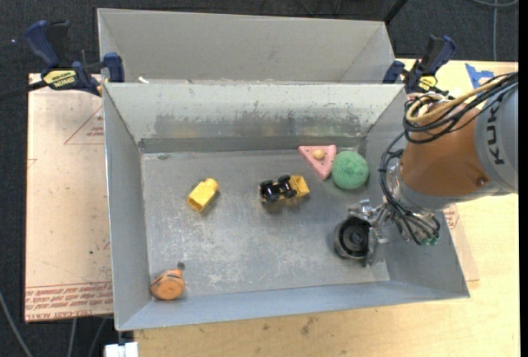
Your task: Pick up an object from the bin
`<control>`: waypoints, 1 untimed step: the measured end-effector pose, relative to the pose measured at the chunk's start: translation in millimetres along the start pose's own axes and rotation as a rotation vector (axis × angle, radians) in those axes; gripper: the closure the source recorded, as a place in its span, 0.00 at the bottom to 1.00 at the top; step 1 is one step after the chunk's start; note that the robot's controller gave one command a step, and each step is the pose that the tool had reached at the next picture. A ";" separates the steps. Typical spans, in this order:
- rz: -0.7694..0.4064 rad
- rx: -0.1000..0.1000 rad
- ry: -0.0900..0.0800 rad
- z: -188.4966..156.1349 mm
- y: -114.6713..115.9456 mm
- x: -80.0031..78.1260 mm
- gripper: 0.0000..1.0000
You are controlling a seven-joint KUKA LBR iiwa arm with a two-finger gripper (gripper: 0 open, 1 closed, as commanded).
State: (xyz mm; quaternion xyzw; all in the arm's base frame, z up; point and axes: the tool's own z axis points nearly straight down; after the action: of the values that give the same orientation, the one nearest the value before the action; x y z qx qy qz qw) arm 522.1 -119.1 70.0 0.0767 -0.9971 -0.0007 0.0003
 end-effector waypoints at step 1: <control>-0.001 -0.001 0.003 -9.3 0.6 0.7 1.00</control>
Offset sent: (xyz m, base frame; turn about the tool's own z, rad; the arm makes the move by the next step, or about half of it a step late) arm 0.0000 0.0002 0.0234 0.0000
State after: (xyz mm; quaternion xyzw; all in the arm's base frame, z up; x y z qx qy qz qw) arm 521.4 -118.6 79.4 0.0770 -0.9970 -0.0011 0.0016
